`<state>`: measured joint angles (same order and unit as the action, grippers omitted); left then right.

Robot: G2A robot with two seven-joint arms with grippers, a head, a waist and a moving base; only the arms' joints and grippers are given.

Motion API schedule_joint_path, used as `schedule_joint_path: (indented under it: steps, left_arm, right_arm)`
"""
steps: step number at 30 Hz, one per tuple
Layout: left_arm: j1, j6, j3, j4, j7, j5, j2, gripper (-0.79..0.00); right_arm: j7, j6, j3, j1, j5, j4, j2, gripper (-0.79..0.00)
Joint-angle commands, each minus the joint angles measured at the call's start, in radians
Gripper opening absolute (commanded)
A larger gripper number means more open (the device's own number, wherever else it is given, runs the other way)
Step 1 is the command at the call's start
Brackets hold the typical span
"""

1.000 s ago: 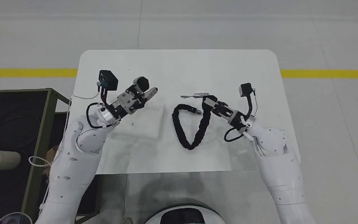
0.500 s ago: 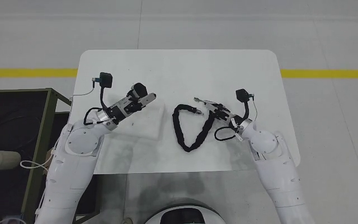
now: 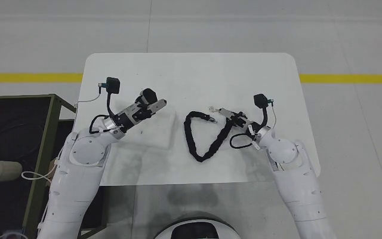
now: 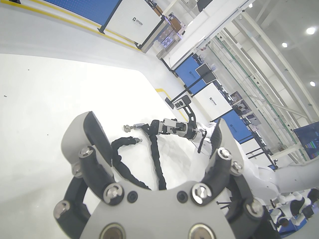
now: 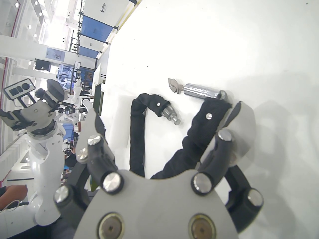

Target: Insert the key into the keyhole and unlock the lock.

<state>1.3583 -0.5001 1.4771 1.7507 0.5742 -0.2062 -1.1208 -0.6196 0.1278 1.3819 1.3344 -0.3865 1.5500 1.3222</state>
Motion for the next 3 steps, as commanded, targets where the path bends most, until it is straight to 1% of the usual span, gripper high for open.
schedule_joint_path:
  steps: [1, 3]
  left_arm:
    - [0.000, 0.000, 0.000, 0.000, 0.000, 0.000, 0.000, -0.001]
    - [0.000, 0.000, 0.000, 0.000, 0.000, 0.000, 0.000, -0.001]
  right_arm:
    - [0.000, 0.000, 0.000, 0.000, 0.000, 0.000, 0.000, -0.001]
    - [0.000, 0.000, 0.000, 0.000, 0.000, 0.000, 0.000, -0.001]
